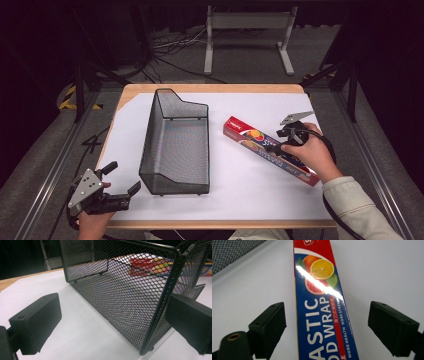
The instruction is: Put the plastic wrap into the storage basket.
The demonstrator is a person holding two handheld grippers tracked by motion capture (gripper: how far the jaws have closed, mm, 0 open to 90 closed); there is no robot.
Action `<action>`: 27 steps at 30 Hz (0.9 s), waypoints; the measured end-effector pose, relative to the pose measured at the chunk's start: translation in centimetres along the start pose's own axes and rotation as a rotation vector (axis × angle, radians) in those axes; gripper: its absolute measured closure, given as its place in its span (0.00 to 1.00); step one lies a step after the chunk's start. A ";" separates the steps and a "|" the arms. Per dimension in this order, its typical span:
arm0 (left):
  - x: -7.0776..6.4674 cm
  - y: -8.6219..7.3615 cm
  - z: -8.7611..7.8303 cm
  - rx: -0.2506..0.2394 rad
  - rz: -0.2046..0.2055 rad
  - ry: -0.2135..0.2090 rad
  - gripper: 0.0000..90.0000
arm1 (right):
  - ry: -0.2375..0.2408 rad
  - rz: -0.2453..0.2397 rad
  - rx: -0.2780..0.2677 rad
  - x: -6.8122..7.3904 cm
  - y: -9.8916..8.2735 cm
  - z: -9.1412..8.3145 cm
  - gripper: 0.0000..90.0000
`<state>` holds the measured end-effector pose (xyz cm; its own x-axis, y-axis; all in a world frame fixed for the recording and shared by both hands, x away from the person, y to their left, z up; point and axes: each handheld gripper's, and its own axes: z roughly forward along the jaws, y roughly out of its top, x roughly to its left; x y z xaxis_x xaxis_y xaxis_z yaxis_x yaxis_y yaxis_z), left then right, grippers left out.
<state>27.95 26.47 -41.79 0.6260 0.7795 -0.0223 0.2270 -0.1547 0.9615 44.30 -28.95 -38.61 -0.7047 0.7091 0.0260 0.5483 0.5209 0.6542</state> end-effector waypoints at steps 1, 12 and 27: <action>0.0 0.0 0.0 -0.003 0.000 0.002 0.02 | -0.013 -0.014 0.015 0.1 0.0 0.2 0.17; 0.0 0.0 -0.1 -0.004 0.004 0.002 0.02 | -0.001 -0.049 0.134 0.1 0.0 1.8 0.22; 0.2 -0.1 -0.2 -0.011 -0.011 -0.004 0.02 | 0.000 -0.077 0.307 0.4 0.2 3.1 0.42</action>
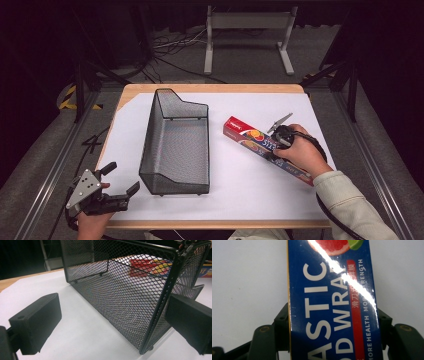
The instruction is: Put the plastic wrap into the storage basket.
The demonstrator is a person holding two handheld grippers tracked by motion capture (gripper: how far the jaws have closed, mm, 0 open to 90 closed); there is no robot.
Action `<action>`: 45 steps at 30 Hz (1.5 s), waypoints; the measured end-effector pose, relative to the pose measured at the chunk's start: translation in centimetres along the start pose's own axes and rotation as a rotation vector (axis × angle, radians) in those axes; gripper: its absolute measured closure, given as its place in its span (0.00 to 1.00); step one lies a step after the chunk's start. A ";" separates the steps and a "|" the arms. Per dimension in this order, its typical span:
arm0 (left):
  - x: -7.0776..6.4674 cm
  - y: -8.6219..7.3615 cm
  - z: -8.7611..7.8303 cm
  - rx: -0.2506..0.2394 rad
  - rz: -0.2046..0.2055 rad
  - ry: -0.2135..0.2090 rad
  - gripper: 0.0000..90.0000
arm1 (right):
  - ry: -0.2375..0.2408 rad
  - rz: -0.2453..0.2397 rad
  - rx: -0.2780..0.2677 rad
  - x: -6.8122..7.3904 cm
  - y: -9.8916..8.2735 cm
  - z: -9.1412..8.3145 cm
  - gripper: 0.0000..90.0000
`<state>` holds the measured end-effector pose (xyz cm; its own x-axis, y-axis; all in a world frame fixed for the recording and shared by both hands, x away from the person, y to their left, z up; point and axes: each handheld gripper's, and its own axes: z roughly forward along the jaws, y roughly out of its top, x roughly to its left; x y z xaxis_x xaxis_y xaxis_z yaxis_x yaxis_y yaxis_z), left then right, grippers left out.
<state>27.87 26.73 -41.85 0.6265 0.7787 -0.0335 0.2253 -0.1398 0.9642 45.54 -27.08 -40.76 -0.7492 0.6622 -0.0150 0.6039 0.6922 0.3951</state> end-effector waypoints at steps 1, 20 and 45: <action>0.0 0.0 0.0 0.000 -0.001 0.000 0.02 | -0.005 -0.003 0.005 0.0 0.0 0.0 0.42; -0.1 0.0 0.1 0.011 0.006 0.009 0.02 | 0.009 0.022 -0.062 0.5 0.1 -1.5 0.45; -0.1 -0.1 0.1 0.014 0.009 0.014 0.02 | -0.016 0.139 -0.211 2.1 1.2 -7.3 0.45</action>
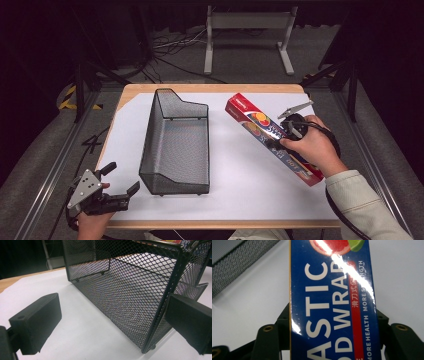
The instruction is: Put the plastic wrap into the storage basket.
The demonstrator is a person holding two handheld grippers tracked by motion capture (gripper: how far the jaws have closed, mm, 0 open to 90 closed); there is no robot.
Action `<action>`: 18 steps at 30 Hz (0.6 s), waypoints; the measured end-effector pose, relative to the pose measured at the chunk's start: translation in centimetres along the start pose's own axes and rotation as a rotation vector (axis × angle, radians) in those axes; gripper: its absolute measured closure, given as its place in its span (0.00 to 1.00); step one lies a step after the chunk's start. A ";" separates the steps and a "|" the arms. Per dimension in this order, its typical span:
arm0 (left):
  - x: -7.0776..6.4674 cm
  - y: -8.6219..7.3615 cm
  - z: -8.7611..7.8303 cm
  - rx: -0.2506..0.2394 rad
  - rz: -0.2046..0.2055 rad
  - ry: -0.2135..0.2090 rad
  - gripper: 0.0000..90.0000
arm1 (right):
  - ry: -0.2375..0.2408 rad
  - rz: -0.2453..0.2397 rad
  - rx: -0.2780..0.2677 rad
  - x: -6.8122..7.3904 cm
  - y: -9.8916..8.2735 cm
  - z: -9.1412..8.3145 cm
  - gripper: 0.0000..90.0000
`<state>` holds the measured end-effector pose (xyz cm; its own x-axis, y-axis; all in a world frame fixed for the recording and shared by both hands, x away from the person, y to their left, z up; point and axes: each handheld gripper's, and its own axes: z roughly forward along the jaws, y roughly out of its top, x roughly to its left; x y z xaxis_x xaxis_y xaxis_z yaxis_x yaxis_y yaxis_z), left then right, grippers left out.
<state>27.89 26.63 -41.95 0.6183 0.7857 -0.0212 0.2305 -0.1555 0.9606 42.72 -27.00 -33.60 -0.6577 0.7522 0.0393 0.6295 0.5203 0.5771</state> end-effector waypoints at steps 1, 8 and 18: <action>0.0 0.0 0.0 -0.001 0.000 0.000 0.02 | 0.000 0.005 -0.009 0.0 0.1 -0.2 0.45; -0.1 0.0 0.1 -0.004 -0.003 0.001 0.02 | -0.025 0.021 -0.018 0.3 0.8 -1.2 0.45; -0.1 0.0 0.1 -0.003 0.000 0.002 0.02 | -0.030 0.128 -0.034 1.7 2.5 -1.9 0.45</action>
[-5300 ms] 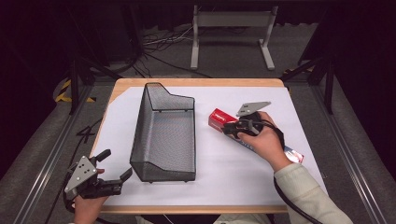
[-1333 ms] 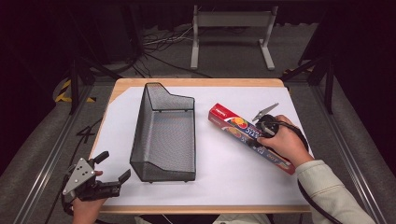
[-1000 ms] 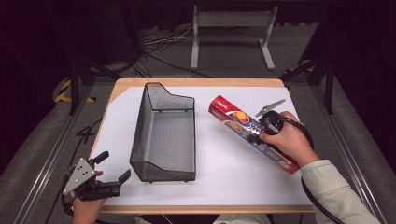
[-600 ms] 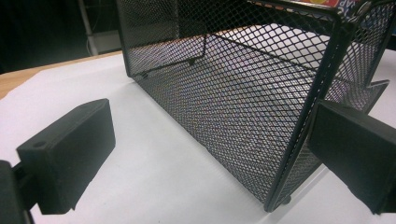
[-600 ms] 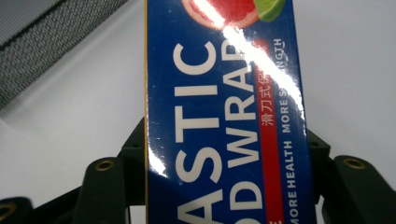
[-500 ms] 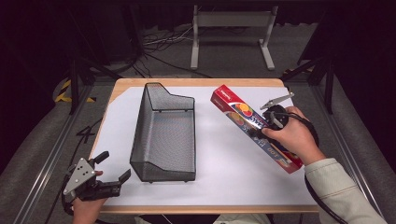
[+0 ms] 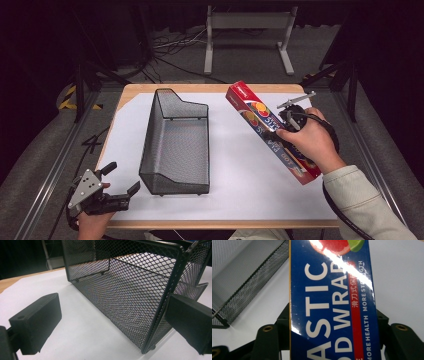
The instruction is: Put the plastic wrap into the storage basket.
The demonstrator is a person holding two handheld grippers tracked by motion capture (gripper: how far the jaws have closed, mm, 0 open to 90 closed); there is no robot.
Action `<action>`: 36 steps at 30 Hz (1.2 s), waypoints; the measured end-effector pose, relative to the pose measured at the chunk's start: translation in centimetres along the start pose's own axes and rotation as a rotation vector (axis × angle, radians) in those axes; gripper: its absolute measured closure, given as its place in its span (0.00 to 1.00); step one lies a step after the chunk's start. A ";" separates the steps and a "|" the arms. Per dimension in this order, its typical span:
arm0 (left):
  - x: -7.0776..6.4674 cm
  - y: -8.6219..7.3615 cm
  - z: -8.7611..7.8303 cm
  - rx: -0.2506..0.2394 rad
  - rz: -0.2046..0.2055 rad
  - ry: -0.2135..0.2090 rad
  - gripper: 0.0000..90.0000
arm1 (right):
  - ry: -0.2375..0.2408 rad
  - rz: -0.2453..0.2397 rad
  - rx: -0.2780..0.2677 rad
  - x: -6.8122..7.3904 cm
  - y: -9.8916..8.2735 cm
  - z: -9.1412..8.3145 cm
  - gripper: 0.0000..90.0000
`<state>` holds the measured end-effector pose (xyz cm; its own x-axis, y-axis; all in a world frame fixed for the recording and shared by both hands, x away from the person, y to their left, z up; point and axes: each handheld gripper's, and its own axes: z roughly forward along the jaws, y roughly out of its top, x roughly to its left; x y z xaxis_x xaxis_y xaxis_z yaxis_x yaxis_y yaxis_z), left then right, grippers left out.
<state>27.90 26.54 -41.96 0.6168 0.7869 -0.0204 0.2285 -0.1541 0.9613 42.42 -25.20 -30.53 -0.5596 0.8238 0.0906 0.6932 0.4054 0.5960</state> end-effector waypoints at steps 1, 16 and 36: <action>0.0 0.0 0.0 0.000 0.000 0.000 0.02 | 0.002 0.009 -0.001 0.2 0.2 0.0 0.45; 0.1 0.0 -0.1 0.001 0.007 0.000 0.02 | 0.031 0.017 -0.014 5.2 3.2 0.5 0.45; 0.2 0.2 0.1 -0.004 0.007 0.000 0.02 | 0.060 0.022 -0.014 10.9 5.8 2.0 0.44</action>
<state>28.12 26.60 -41.77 0.6186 0.7855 -0.0140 0.2210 -0.1568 0.9626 41.23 -13.04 -27.63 -0.5706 0.8071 0.1513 0.6995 0.3812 0.6045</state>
